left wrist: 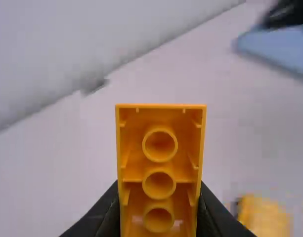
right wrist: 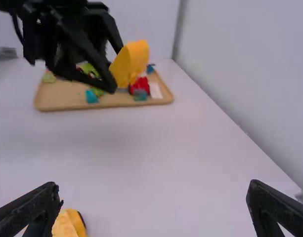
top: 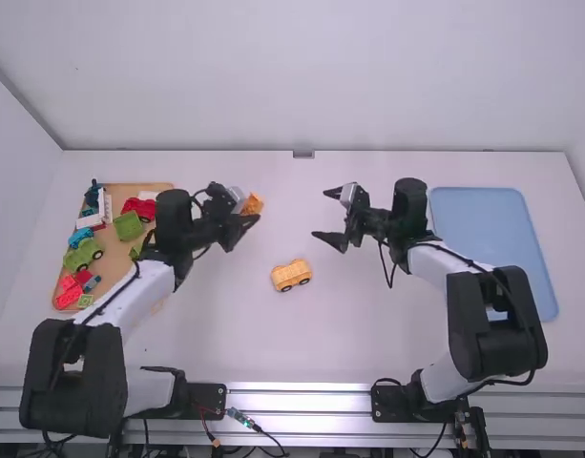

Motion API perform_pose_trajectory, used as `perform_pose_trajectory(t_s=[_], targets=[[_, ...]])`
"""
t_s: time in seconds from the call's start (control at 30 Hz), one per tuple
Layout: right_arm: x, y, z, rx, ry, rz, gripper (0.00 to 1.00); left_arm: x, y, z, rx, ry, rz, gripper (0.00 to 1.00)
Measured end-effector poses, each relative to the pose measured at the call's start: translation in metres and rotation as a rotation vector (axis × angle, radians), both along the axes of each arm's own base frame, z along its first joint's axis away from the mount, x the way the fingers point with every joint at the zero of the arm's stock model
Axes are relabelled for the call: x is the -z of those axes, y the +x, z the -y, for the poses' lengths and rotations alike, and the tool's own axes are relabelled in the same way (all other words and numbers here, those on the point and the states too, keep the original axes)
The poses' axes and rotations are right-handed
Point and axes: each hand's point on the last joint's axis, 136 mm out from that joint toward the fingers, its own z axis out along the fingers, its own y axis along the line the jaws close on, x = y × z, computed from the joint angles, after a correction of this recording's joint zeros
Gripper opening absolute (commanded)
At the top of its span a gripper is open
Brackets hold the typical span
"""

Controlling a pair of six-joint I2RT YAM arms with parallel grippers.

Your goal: Assemble lego blocks to make yellow taxi

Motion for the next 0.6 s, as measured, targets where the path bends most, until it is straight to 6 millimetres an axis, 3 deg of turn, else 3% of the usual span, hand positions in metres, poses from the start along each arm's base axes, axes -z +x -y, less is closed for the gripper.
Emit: perform_pose_trajectory(t_s=[0.17, 0.27, 0.6], targets=[[-0.025, -0.018, -0.004, -0.126, 0.087, 0.012, 1.0, -0.015, -0.039, 0.051, 0.239, -0.113, 0.067, 0.02], [-0.035, -0.023, -0.005, -0.161, 0.117, -0.018, 0.9, -0.024, -0.053, 0.067, 0.342, -0.152, 0.106, 0.01], [-0.049, -0.045, -0.019, -0.267, 0.159, -0.191, 0.83, -0.038, -0.062, 0.088, 0.498, -0.24, 0.215, 0.02]])
